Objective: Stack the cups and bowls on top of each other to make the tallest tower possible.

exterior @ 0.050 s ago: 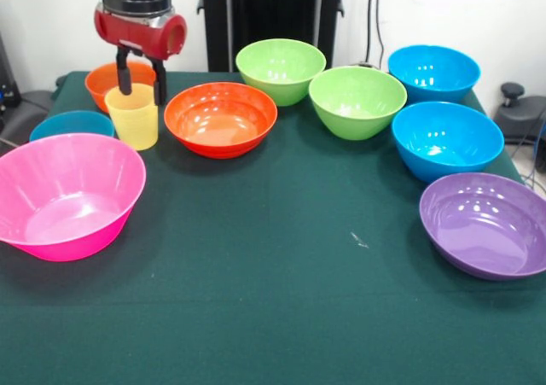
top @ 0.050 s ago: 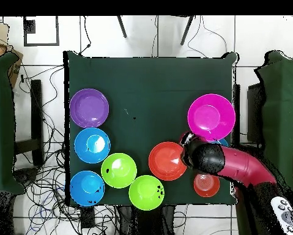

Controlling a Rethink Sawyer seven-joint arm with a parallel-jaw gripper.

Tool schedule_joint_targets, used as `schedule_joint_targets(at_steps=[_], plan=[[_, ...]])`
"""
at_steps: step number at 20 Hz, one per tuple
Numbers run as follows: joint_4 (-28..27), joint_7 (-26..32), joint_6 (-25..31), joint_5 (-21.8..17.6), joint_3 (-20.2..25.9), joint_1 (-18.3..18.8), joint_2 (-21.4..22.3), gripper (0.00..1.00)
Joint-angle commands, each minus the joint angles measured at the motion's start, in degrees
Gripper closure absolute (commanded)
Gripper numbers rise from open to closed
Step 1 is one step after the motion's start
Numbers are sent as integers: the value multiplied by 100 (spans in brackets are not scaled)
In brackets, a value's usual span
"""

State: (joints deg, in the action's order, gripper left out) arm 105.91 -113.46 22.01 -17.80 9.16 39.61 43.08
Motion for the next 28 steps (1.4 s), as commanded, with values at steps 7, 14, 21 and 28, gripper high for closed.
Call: schedule_joint_targets(at_steps=[7, 14, 21, 28], plan=[[-257, -1154, -103, 665, -302, -428, -378, 0], [-323, -1197, 76, 679, -822, -805, -320, 0], [-430, -1259, -87, 746, -1175, -1028, -479, 0], [-457, -1182, -151, 896, -1378, -1121, -535, 0]])
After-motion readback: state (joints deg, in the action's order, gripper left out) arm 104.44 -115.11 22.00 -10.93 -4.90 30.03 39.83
